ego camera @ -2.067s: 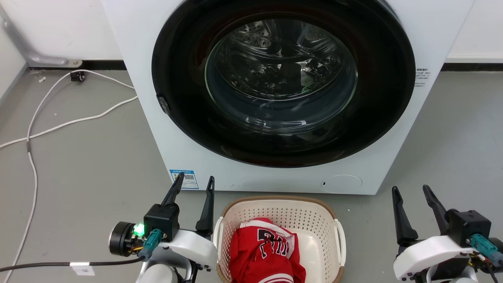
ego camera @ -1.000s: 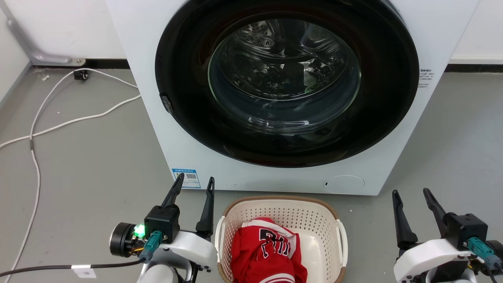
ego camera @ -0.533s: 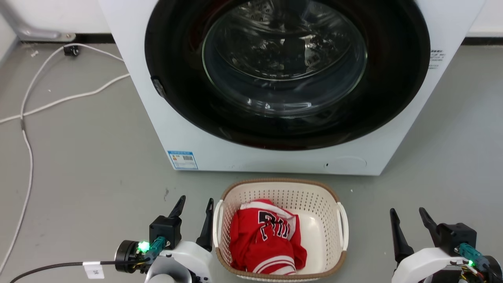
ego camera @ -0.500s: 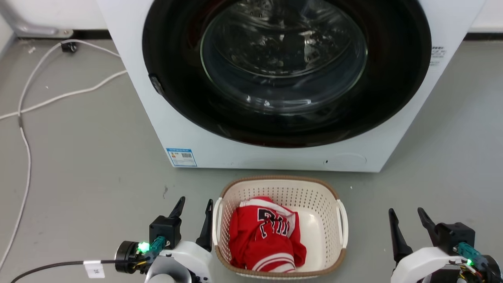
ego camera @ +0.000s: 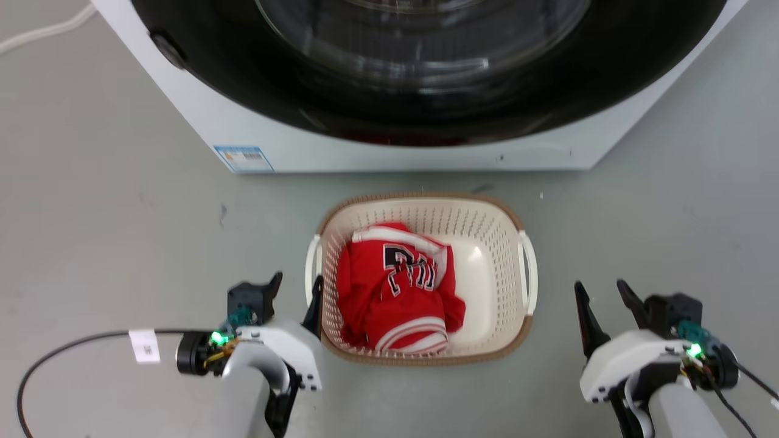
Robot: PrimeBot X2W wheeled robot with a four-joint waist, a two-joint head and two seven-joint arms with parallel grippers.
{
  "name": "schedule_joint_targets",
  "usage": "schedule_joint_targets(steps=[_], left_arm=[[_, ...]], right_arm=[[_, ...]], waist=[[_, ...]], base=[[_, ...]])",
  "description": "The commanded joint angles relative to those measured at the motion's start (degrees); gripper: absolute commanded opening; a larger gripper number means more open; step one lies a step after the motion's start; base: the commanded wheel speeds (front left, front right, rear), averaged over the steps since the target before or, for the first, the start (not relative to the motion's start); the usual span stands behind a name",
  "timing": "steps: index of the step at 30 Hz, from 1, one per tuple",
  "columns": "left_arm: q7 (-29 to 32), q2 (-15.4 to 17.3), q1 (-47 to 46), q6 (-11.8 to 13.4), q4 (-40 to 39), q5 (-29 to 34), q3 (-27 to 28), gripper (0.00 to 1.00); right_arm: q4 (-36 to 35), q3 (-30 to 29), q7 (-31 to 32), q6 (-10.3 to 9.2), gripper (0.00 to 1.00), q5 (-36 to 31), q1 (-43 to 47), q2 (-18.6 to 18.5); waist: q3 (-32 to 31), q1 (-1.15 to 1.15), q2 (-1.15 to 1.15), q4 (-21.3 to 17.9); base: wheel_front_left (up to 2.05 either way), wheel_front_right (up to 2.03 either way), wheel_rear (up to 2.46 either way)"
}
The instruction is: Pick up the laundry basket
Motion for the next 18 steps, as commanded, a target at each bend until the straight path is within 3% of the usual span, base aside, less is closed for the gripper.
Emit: schedule_joint_targets(steps=[1, 9, 18], left_arm=[[-0.2, 0.3, -2.5, -0.6, 1.7, -0.5, 0.2, 1.00], [1.1, 1.1, -12.4, -2.3, 11.8, -1.3, -1.4, 1.00], [6.4, 2.5, -21.9, -3.2, 19.9, -5.3, -3.2, 1.00]], right_arm=[[1.6, 0.4, -0.5, -0.02, 1.00, 0.8, -2.5, 0.0], [11.9, 2.8, -1.3, -0.02, 1.00, 2.1, -12.6, 0.0], [23.7, 8.3, 0.7, -0.02, 1.00, 6.1, -25.1, 0.0]], waist=[[4.7, -0.01, 0.00, -1.0], [12.0, -0.01, 0.00, -1.3], [18.1, -0.01, 0.00, -2.4]], base=[[0.00, 0.00, 0.00], [0.00, 0.00, 0.00], [0.00, 0.00, 0.00]])
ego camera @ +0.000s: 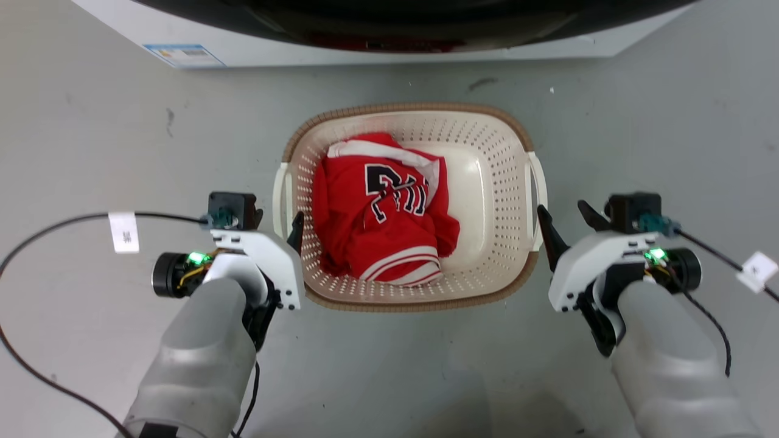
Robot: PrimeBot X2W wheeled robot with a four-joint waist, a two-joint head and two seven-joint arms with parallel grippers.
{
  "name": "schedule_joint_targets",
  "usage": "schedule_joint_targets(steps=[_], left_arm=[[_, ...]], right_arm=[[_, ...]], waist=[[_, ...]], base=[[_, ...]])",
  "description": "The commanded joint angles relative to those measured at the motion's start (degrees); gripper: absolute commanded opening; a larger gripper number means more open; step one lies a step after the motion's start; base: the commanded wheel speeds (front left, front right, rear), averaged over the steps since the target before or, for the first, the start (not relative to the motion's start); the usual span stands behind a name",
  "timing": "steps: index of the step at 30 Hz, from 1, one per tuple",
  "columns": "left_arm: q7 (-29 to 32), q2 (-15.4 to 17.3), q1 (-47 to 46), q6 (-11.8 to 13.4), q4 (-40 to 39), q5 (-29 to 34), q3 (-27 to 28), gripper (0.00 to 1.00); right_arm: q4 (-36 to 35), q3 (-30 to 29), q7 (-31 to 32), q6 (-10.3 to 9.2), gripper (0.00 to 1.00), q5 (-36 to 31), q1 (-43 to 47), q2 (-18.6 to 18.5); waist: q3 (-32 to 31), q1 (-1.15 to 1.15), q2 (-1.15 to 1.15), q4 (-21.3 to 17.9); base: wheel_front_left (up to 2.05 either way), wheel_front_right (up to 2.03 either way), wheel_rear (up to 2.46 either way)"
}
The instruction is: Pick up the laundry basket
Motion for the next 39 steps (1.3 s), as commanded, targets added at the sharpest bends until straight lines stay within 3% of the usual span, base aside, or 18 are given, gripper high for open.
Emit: schedule_joint_targets(steps=[1, 10, 19, 20, 21, 22, 23, 24, 39], left_arm=[[1.3, 0.2, -1.7, 0.0, 0.6, -1.2, -1.0, 1.00], [8.1, 2.9, -5.6, -0.1, 1.4, -7.6, -6.2, 1.00], [10.9, 5.0, -8.3, 0.0, 2.0, -12.4, -10.5, 1.00], [11.3, 5.0, -8.5, 0.0, 2.2, -12.8, -10.9, 1.00], [11.3, 4.9, -8.7, 0.0, 2.3, -13.2, -11.3, 1.00], [11.7, 4.8, -8.9, 0.0, 2.4, -13.7, -11.6, 0.61], [11.9, 4.8, -9.1, 0.0, 2.6, -14.1, -12.1, 0.39], [11.8, 4.8, -9.2, 0.0, 2.5, -14.7, -12.3, 0.00], [13.6, 3.1, -8.1, -0.2, 2.5, -21.3, -17.8, 0.00]], right_arm=[[1.9, 1.1, 0.9, -0.02, 1.00, 0.9, -2.6, 0.0], [8.2, 7.5, 3.3, -0.02, 1.00, 5.5, -10.4, 0.0], [11.7, 13.6, 5.1, -0.02, 1.00, 10.1, -14.4, 0.0], [12.0, 14.1, 5.1, -0.02, 0.84, 10.5, -14.7, 0.0], [12.2, 14.7, 5.4, -0.02, 0.45, 11.0, -14.8, 0.0], [12.4, 15.2, 5.5, -0.02, 0.02, 11.6, -14.9, 0.0], [12.5, 15.7, 5.9, -0.02, 0.00, 12.2, -15.0, 0.0], [12.6, 16.2, 6.1, -0.02, 0.00, 12.8, -15.2, 0.0], [14.2, 22.5, 10.1, 0.09, 0.00, 19.6, -13.4, 0.4]], waist=[[2.0, -0.01, 0.00, -0.7], [5.6, -0.01, 0.00, -1.9], [8.3, -0.01, 0.00, -2.1], [8.4, -0.01, 0.00, -2.1], [8.5, -0.01, 0.00, -2.0], [8.6, -0.01, 0.00, -1.9], [8.7, -0.01, 0.00, -1.8], [8.7, -0.01, 0.00, -1.8], [5.0, -0.01, 0.00, -1.1]], base=[[0.00, 0.00, 0.00], [0.00, 0.00, 0.00], [0.00, 0.00, 0.00], [0.00, 0.00, 0.00], [0.00, 0.00, 0.00], [0.00, 0.00, 0.00], [0.00, 0.00, 0.00], [0.00, 0.00, 0.00], [0.00, 0.00, 0.00]])
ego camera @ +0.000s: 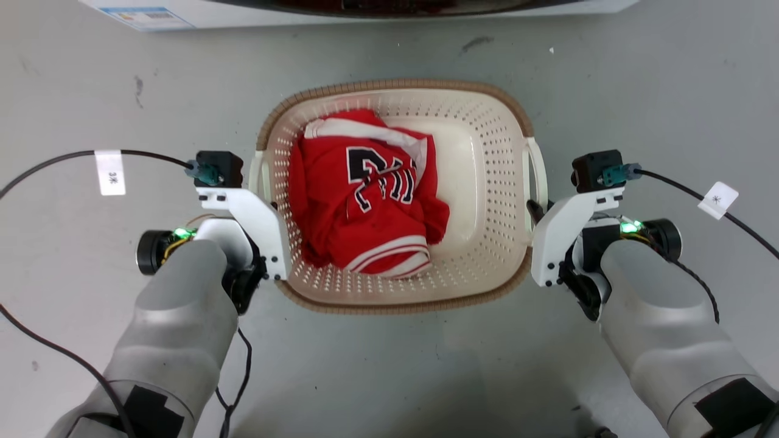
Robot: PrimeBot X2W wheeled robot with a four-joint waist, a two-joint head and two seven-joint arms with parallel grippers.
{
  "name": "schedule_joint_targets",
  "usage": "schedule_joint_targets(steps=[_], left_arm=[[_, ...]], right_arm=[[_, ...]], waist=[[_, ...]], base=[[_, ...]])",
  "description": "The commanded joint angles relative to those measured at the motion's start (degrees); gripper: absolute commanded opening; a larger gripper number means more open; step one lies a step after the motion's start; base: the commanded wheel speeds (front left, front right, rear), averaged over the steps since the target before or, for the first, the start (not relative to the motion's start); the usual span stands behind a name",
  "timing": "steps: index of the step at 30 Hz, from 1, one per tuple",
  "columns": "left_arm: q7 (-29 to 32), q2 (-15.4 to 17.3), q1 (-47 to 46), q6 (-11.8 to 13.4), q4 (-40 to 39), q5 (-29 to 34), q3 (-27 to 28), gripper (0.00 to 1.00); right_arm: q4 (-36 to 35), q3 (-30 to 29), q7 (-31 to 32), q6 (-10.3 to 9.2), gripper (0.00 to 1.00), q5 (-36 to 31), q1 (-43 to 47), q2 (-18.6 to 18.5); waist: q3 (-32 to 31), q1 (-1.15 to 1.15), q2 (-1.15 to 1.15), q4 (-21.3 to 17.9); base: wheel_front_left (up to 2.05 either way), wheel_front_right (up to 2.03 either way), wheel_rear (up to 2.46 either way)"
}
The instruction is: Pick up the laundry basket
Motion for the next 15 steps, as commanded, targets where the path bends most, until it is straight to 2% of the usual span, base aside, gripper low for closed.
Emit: schedule_joint_targets(steps=[1, 15], left_arm=[[0.4, -1.6, 0.5, -0.5, -0.4, -0.6, -0.6, 0.00], [9.0, -4.4, 5.6, -0.6, 0.3, -8.5, -4.7, 0.00]], right_arm=[[-0.1, 0.9, 0.7, 0.27, 0.00, 0.6, 0.7, 0.9], [1.6, 4.5, 12.1, 0.50, 0.00, 6.2, 4.8, 1.4]], waist=[[-1.5, 0.00, 0.00, 0.3], [-17.8, 0.00, 0.00, 1.3]], base=[[0.00, 0.00, 0.00], [0.00, 0.00, 0.00]])
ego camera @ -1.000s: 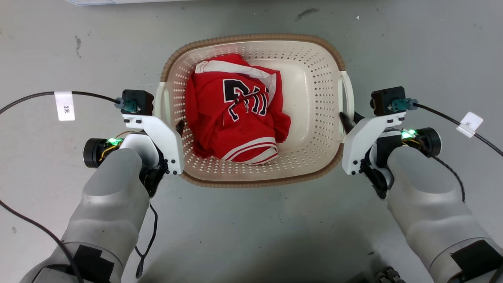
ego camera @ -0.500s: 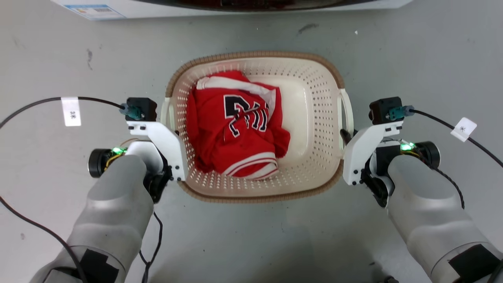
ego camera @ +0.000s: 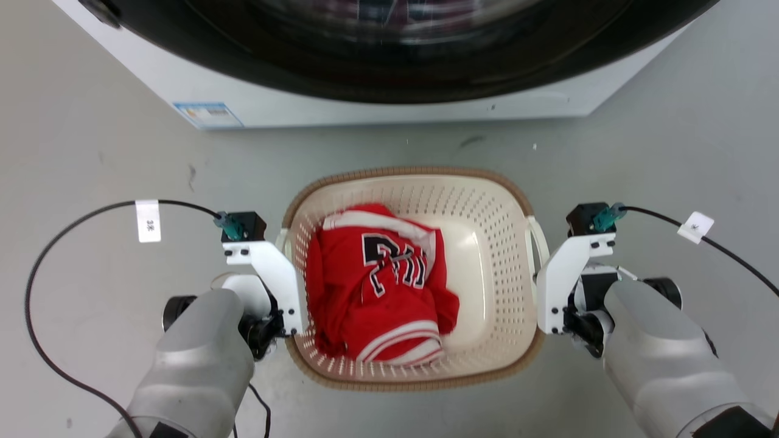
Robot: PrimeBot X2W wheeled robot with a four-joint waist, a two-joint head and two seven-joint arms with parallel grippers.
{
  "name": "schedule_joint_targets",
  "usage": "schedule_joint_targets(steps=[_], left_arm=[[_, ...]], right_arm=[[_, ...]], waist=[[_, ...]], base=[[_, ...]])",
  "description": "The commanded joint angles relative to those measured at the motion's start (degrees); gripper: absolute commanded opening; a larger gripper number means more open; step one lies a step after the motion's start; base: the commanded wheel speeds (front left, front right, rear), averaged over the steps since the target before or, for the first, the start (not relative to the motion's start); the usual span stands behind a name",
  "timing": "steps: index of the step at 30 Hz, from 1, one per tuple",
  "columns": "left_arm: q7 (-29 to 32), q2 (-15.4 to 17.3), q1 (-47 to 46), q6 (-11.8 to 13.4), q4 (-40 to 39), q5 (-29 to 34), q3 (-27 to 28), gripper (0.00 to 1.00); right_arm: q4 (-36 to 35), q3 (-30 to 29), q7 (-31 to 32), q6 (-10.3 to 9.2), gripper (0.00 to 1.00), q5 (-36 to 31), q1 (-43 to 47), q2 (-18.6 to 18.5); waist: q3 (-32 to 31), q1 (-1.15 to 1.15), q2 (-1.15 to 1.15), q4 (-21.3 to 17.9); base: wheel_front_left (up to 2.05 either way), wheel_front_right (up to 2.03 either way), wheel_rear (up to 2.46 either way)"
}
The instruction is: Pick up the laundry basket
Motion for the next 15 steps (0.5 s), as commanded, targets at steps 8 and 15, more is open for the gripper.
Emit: schedule_joint_targets(steps=[8, 15], left_arm=[[5.3, -2.4, 2.4, -0.8, -1.4, -3.9, -2.0, 0.00], [9.1, -1.7, 2.9, -0.8, -1.5, -6.3, -3.3, 0.00]], right_arm=[[0.2, 1.1, 8.0, 0.80, 0.00, 2.8, 2.6, 1.5], [0.3, 1.4, 13.7, 0.80, 0.00, 4.7, 1.5, 1.0]], waist=[[-13.9, 0.00, 0.00, 0.7], [-20.0, 0.00, 0.00, 0.8]], base=[[0.00, 0.00, 0.00], [0.00, 0.00, 0.00]])
